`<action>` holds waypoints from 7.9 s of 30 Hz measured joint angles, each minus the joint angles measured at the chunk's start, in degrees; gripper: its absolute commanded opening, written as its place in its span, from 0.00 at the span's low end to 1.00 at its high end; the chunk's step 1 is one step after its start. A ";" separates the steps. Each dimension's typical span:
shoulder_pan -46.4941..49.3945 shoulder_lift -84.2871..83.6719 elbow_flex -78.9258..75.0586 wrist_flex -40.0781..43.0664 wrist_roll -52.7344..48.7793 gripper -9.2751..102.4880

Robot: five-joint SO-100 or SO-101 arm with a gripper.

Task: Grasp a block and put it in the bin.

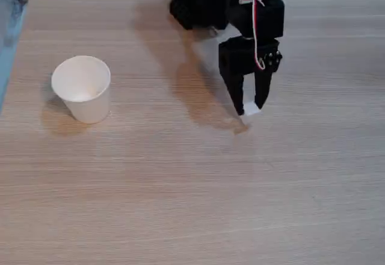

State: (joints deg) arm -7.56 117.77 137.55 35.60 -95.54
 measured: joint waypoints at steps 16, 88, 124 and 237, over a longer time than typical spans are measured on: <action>14.94 10.55 -3.34 6.06 -4.04 0.12; 53.09 12.57 -8.09 2.37 -5.89 0.11; 50.45 15.12 -8.09 3.16 -5.19 0.20; -1.67 73.04 39.73 41.22 5.89 0.14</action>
State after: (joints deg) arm -9.23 190.81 177.28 76.82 -89.65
